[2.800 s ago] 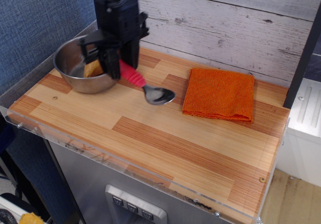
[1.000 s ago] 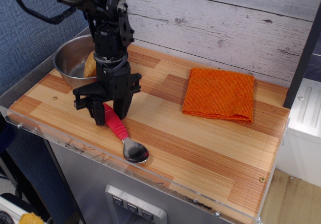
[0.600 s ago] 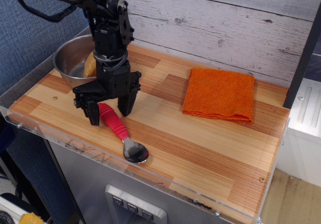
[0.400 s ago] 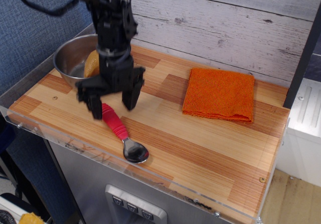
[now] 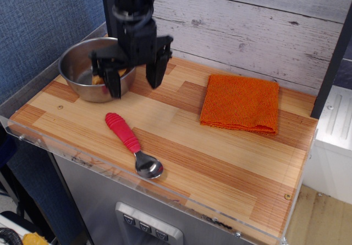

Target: Put the spoon on the lower middle of the table

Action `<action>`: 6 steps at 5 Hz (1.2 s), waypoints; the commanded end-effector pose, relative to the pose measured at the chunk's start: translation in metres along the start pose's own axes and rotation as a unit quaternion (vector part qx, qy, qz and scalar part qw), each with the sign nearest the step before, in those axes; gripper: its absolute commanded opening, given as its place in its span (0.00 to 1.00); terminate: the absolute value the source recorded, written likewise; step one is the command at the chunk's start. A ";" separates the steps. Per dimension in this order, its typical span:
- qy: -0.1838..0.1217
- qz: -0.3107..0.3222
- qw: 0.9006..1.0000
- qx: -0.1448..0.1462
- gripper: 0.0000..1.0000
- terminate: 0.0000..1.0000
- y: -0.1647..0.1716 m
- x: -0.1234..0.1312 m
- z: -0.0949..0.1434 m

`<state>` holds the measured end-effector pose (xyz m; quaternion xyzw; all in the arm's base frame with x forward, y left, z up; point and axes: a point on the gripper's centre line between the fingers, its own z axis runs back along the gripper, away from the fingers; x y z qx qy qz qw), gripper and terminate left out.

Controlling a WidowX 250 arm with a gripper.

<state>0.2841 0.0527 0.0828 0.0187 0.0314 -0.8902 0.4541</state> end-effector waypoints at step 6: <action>0.031 -0.040 0.998 0.035 1.00 1.00 -0.002 -0.001 0.087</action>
